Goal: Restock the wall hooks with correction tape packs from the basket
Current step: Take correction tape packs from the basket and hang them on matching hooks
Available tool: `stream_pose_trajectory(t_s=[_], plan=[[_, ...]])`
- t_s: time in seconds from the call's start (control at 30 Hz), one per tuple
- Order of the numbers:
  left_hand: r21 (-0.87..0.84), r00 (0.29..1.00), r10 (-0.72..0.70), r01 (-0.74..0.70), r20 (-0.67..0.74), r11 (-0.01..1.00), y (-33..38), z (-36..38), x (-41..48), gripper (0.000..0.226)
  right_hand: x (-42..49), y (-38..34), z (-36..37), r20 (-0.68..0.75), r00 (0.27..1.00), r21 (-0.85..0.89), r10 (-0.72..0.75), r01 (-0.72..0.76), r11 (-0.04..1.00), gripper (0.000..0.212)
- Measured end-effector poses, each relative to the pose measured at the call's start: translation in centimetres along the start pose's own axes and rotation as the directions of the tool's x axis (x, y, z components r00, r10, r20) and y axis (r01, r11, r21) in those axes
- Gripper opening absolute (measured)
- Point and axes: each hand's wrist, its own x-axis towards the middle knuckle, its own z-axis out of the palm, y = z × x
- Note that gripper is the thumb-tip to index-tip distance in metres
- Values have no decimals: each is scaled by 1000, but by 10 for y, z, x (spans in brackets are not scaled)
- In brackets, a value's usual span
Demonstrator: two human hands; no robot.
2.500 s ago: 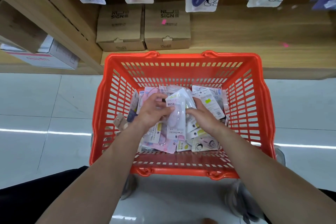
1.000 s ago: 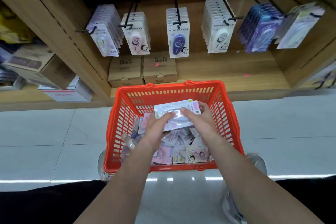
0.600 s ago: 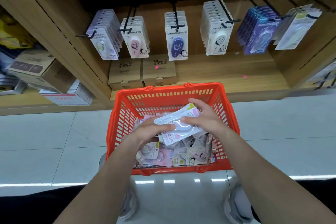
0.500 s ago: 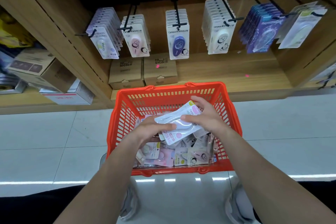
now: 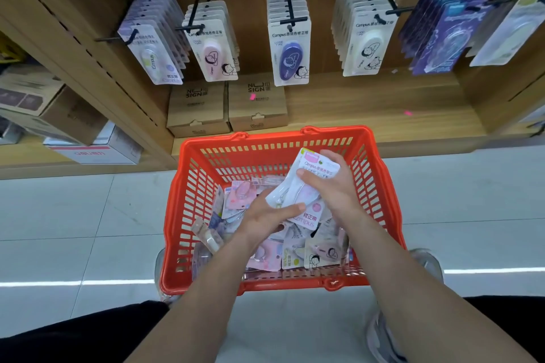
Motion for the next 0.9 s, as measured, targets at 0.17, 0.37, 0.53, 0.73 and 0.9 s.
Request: stream_pose_trajectory(t_s=[0.17, 0.37, 0.53, 0.73, 0.9], plan=[[55, 993, -58, 53, 103, 997, -1, -6, 2, 65, 5, 3, -6, 124, 992, -71, 25, -17, 997, 65], [13, 999, 13, -13, 48, 1000, 0, 3, -4, 47, -6, 5, 7, 118, 993, -34, 30, -26, 999, 61], [-105, 999, 52, -53, -11, 993, 8, 2, -12, 79, -14, -5, 19, 157, 985, -29, 66, -62, 998, 69], [-163, 986, 151, -160, -71, 973, 37, -7, -37, 81, -33, -44, 20, 281, 958, 16, -48, 45, 999, 41], [-142, 928, 347, -365, -137, 920, 88, -17, -77, 61, -60, -104, 31, 125, 972, 105, -198, 186, 977, 15]])
